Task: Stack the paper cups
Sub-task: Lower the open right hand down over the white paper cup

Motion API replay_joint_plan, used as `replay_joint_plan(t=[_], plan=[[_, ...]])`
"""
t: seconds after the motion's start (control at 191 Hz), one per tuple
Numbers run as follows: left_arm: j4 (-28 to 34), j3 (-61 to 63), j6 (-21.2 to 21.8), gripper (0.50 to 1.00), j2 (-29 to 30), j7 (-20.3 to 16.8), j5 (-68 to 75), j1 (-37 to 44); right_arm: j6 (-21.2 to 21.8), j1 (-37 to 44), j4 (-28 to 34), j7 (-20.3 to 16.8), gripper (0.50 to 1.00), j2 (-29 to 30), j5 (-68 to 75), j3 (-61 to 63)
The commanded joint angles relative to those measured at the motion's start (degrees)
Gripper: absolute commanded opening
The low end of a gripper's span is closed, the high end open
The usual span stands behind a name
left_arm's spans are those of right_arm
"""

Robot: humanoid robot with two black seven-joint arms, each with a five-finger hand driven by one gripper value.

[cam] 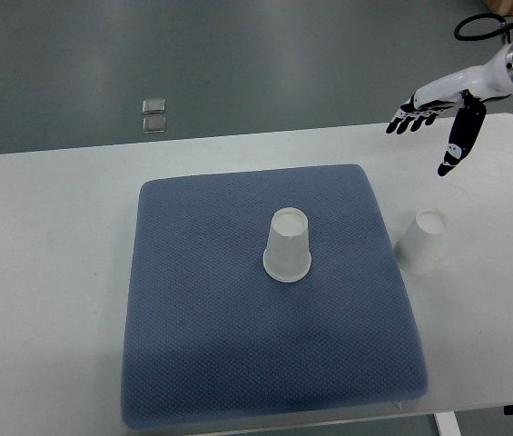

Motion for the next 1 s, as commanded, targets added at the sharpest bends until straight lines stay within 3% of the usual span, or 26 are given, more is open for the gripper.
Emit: replay_joint_plan(t=[0.0,0.252,0.598,0.997], plan=[[0.0,0.0,0.0,1.0,0.0,0.0,0.0,0.0,0.6,5.6,4.1,-2.1,0.924,1.0,-1.0,-3.5],[0.0,0.0,0.0,1.0,0.0,0.0,0.0,0.1,0.0,9.4,9.7,-6.4,0.924,0.2,5.6,-5.7],[0.0,0.1,-0.1,1.0,0.0,0.0,0.0,0.0,-16.2,-1.5,10.9,-12.0,0.924,3.0,15.5,-5.5],[0.0,0.0,0.0,1.0,0.0,0.0,0.0,0.1,-23.1,-10.1,10.9,-12.4,0.924,3.8,15.6,-4.8]])
